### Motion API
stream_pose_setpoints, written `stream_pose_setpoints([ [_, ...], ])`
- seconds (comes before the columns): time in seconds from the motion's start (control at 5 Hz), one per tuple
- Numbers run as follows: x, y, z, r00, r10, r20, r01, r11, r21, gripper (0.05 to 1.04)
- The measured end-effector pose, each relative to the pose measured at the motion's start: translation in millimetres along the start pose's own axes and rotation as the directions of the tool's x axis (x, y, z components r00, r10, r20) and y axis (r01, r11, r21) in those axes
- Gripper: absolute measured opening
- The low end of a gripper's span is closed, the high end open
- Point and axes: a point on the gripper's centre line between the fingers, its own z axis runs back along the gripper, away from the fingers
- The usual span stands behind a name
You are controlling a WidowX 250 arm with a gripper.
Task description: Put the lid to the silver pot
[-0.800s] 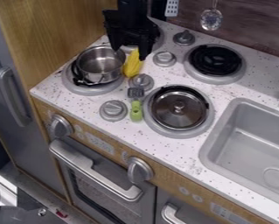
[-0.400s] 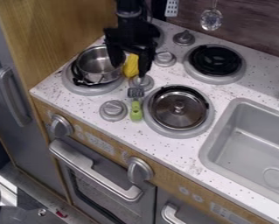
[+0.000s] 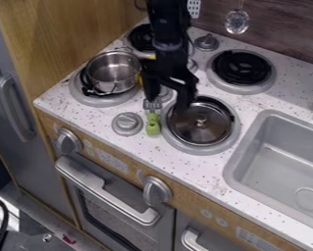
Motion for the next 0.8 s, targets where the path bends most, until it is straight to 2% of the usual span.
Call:
stream_pose_setpoints([
  [0.2, 9.5, -24.3, -1.7, 0.997, -0.069, 0.04, 0.069, 0.997, 0.022, 0.999],
  [0.4, 11.5, -38.5, -8.7, 0.994, -0.108, 0.033, 0.107, 0.994, 0.031, 0.999],
  [0.6, 20.8, -50.5, -10.4, 0.991, -0.121, 0.052, 0.119, 0.992, 0.031, 0.999],
  [0.8, 22.7, -54.4, -18.9, 0.993, -0.112, 0.044, 0.111, 0.994, 0.025, 0.999],
])
